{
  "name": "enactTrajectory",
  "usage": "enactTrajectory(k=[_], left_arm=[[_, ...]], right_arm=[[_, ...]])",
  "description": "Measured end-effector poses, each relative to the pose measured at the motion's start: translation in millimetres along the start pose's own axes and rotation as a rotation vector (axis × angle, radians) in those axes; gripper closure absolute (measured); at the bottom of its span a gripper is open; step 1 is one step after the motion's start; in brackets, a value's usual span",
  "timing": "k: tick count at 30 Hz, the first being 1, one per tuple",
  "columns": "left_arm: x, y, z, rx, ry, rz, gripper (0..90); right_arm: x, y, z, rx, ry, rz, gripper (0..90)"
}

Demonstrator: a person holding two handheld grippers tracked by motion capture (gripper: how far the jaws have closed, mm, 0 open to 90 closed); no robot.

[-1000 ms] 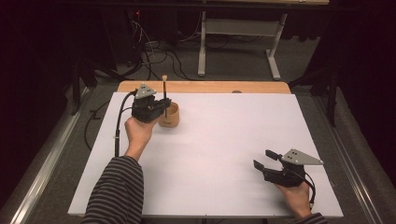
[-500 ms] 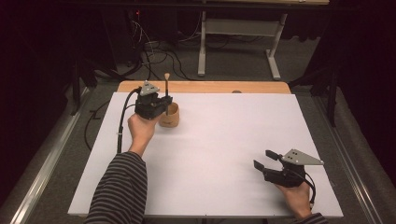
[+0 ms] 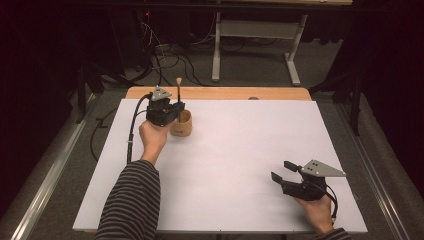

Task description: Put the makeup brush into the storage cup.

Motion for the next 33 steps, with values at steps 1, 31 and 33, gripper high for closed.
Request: enactTrajectory(k=[1,31,33], left_arm=[[0.2,0.8,0.3,0.0,-0.001,-0.002,83.6],[-4.0,19.6,10.1,0.051,0.06,-0.057,83.4],[-3.0,19.8,10.4,0.053,0.057,-0.06,83.4]], right_arm=[[-0.1,0.2,0.1,0.001,0.0,-0.001,36.6],[0.5,0.9,0.8,0.008,0.002,-0.007,36.6],[0.5,1.0,0.9,0.008,0.004,-0.007,36.6]])
Point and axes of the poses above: each handheld gripper's, and its own axes: y roughly forward along the jaws, z roughly out of its underside, x roughly to its left, the point moved 7 cm from there along y, roughly forward along the jaws, and after that the axes turned 12 degrees about -z, right-handed, at the moved point
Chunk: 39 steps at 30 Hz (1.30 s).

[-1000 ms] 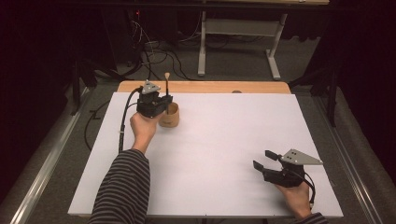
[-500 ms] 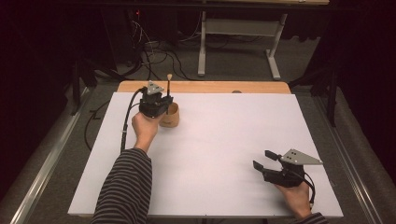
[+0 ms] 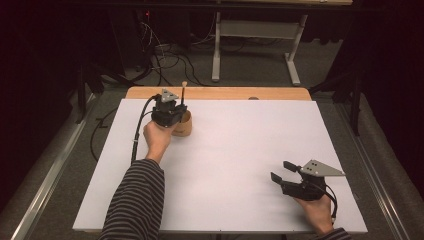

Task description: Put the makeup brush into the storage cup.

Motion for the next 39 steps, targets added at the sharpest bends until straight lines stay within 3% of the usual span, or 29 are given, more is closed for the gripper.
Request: enactTrajectory(k=[23,39], left_arm=[[2.3,6.2,6.6,0.037,0.002,0.005,82.7],[-2.2,-1.5,4.8,0.039,0.012,-0.002,60.7]], right_arm=[[0.0,0.7,-0.1,0.001,-0.005,-0.002,36.6],[-0.1,0.5,-0.3,0.0,-0.005,-0.001,36.6]])
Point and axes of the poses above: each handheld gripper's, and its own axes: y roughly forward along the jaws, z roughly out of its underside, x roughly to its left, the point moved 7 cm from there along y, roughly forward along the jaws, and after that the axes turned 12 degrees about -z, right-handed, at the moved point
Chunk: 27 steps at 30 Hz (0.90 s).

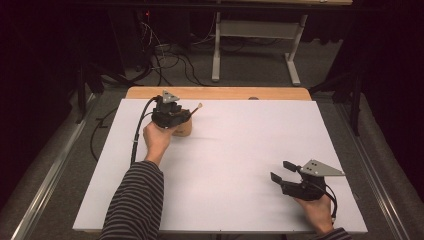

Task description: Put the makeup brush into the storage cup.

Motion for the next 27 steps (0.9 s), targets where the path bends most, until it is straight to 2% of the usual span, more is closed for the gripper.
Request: enactTrajectory(k=[10,17,27], left_arm=[[-4.3,-10.9,-3.0,-0.002,-0.012,0.028,48.1],[-7.8,-21.6,-8.8,-0.043,-0.04,0.065,39.9],[-7.4,-28.6,-9.4,-0.052,-0.04,0.071,33.5]], right_arm=[[1.0,1.1,0.2,0.007,-0.006,0.002,36.6],[1.3,1.5,0.2,0.008,-0.01,-0.001,36.6],[1.0,1.5,0.4,0.01,-0.012,-0.002,36.6]])
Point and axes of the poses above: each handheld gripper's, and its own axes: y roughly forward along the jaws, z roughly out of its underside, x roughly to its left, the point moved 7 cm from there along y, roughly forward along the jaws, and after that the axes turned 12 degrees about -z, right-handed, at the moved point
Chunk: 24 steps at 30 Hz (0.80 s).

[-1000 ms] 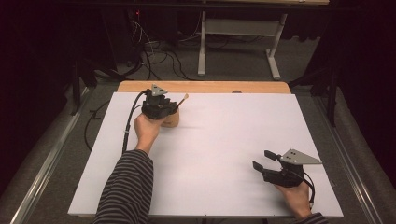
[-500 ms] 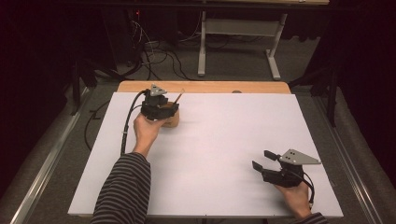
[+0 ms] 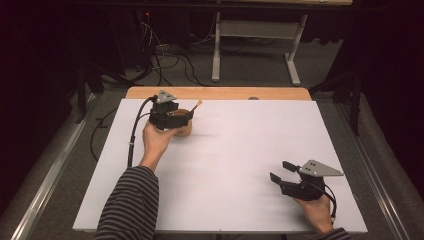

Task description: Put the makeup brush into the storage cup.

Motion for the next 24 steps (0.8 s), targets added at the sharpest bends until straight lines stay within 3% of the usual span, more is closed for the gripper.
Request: enactTrajectory(k=[10,24], left_arm=[[0.0,-9.9,-0.3,-0.025,-0.012,0.021,30.8],[1.5,-25.3,-0.6,-0.047,0.0,0.032,29.3]], right_arm=[[0.3,0.6,0.6,0.004,0.005,0.001,36.5],[-1.1,-0.4,0.4,-0.003,0.007,0.004,36.4]])
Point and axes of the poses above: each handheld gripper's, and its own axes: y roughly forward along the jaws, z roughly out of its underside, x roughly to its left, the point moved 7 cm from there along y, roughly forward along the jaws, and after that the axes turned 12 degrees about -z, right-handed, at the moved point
